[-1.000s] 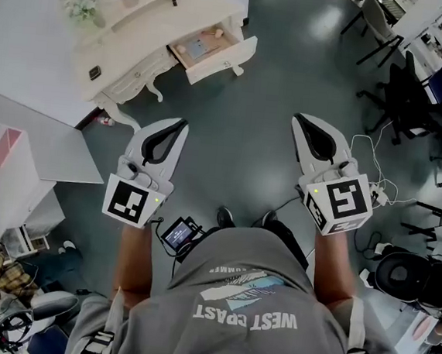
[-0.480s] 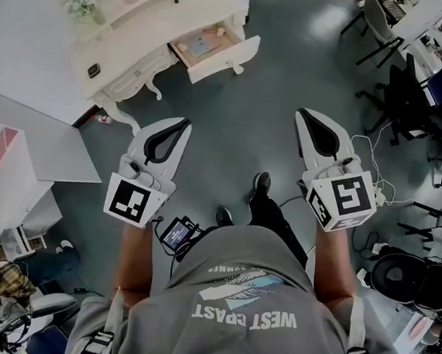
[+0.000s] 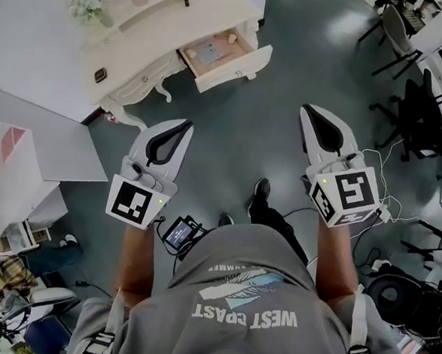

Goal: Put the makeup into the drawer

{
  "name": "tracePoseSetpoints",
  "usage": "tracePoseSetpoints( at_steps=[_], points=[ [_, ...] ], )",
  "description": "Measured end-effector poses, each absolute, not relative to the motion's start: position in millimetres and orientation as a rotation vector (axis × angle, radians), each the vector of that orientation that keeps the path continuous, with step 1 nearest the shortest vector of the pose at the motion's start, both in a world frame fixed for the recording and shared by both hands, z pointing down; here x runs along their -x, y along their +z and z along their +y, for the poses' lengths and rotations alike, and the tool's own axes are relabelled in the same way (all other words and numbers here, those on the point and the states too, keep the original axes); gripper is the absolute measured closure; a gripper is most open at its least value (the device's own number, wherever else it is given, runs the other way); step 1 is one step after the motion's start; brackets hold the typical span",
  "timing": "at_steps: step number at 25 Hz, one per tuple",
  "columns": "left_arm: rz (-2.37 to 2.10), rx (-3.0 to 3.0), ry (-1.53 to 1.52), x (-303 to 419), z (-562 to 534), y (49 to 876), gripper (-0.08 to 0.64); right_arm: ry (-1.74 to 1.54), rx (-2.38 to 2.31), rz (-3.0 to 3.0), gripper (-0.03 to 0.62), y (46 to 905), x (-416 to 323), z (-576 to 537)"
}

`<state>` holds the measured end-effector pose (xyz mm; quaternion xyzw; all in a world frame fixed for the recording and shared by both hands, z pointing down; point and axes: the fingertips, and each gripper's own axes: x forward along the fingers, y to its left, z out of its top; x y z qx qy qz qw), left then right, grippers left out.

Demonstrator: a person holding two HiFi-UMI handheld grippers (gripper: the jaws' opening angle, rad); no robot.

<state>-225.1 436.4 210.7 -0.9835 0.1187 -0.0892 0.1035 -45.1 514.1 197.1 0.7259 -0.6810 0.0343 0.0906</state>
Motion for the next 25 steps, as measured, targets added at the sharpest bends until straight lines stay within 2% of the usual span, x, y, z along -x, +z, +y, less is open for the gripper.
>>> tracePoseSetpoints(
  at_steps=[17, 25],
  points=[
    [0.513, 2.88, -0.317, 80, 364, 217, 0.558, 0.12, -2.03, -2.144, 0.592, 211, -105, 422],
    [0.514, 2.852, -0.336, 25, 352, 215, 0.558, 0.146, -2.003, -2.186, 0.592, 220, -150, 406]
  ],
)
